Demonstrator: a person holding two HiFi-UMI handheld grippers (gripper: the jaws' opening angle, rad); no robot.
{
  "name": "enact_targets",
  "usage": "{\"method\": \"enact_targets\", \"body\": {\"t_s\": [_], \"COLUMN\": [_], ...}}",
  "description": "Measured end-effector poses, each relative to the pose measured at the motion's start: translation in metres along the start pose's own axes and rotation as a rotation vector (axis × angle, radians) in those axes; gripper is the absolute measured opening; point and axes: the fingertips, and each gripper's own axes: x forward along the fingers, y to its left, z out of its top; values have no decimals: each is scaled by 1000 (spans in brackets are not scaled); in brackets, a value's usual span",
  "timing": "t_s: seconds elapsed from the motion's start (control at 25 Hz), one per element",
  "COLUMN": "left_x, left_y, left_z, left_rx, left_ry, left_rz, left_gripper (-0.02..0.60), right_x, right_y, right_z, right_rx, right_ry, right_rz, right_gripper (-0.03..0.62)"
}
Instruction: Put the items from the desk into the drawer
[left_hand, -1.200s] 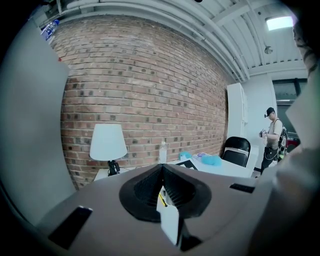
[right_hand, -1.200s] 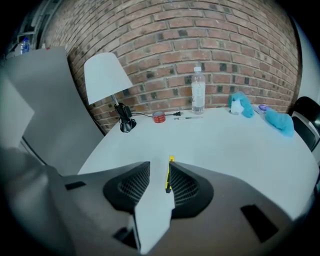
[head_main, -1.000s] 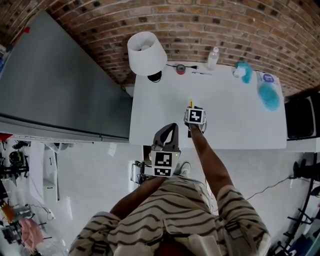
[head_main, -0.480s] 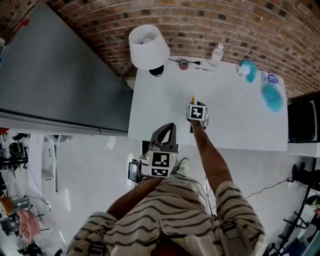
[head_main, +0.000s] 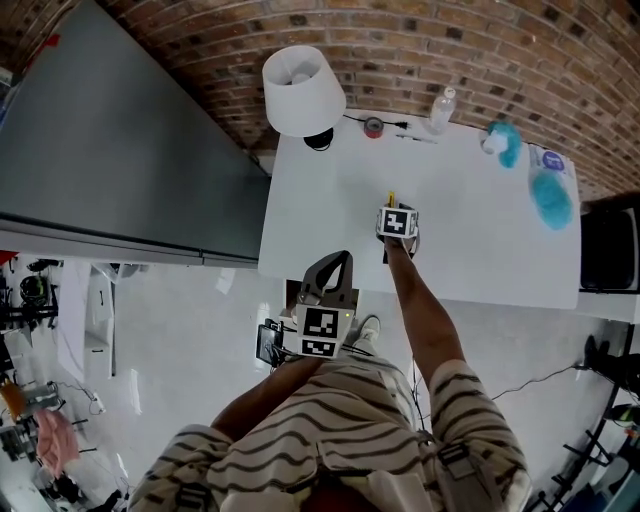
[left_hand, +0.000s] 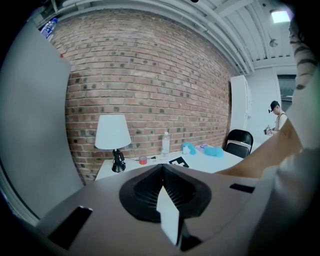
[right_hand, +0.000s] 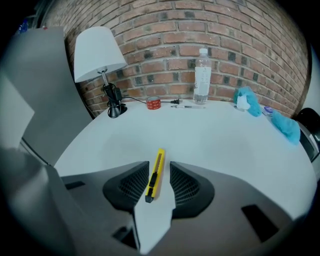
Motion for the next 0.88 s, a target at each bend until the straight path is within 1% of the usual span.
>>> {"method": "enact_targets", "body": {"t_s": [0.16,0.56,0.68,0.88], "left_x": [1,8,10,14], "left_y": [0,1,4,9], "left_z": [-3,-9,-10,-11], "left_rx": [4,-3,-5,-11], "left_ry": [8,30,31,37], "left_rz": [2,-6,-5,-6], "left_gripper": [8,8,8,8], "right_x": [5,18,24,26], "right_y": [0,-4,-3,-4], "right_z": [-4,-9,-12,-15], "right_rx": [-5,37,26,-3], "right_ry": [24,44,57,70], "right_rz": [-5,-6,-12,-47], "right_gripper": [118,118,118,118]}}
